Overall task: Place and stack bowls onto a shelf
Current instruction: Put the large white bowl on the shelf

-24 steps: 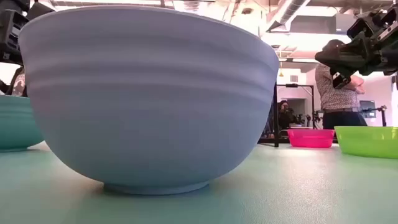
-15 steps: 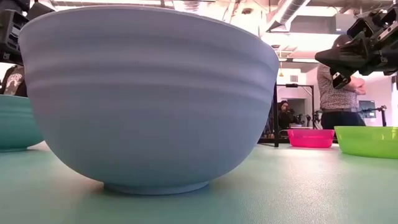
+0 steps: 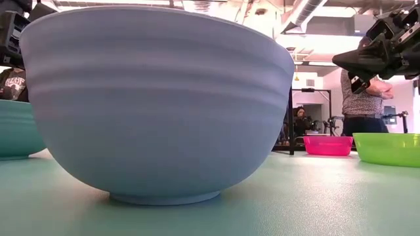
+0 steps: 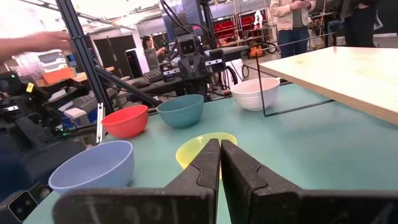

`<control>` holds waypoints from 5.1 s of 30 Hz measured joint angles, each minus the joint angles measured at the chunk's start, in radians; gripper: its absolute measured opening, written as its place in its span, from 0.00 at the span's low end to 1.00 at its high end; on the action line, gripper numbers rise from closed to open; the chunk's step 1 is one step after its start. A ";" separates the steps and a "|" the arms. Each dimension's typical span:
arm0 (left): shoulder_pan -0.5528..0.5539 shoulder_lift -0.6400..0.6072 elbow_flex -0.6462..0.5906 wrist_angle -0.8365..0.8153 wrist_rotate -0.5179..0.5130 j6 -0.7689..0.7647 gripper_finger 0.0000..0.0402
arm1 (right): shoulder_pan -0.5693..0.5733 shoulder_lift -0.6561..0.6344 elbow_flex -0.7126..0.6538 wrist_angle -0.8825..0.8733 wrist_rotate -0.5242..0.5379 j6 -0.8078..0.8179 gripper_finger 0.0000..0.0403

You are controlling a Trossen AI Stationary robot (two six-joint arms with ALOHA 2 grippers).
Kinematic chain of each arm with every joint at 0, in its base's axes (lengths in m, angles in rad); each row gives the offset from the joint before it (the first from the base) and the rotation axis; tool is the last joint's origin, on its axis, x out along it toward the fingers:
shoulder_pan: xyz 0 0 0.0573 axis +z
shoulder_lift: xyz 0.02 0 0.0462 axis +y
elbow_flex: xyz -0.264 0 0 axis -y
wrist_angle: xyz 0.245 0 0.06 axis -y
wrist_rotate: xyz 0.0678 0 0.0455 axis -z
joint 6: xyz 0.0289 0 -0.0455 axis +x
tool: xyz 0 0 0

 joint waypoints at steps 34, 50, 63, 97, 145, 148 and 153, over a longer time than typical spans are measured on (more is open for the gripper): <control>0.000 0.000 0.000 0.082 -0.192 -0.199 0.00 | -0.002 0.000 0.000 0.000 0.000 0.000 0.11; 0.000 -0.001 0.000 0.150 -0.350 -0.577 0.00 | -0.002 0.002 0.000 0.110 0.081 0.244 0.11; 0.013 0.008 0.204 -0.123 -0.505 -0.511 0.10 | -0.002 0.005 0.001 0.063 0.463 0.907 0.11; 0.272 0.489 0.837 -0.770 -0.550 -0.576 0.41 | -0.035 0.548 0.504 0.014 0.499 0.485 0.46; 0.964 1.423 1.017 -1.067 -0.257 -0.458 0.26 | -0.059 1.096 1.209 -0.723 0.446 0.469 0.54; 0.974 1.422 1.017 -1.055 -0.248 -0.455 0.24 | -0.059 1.096 1.209 -0.735 0.442 0.470 0.54; 0.982 1.420 0.971 -1.039 -0.217 -0.423 0.23 | -0.052 1.097 1.209 -0.736 0.442 0.470 0.54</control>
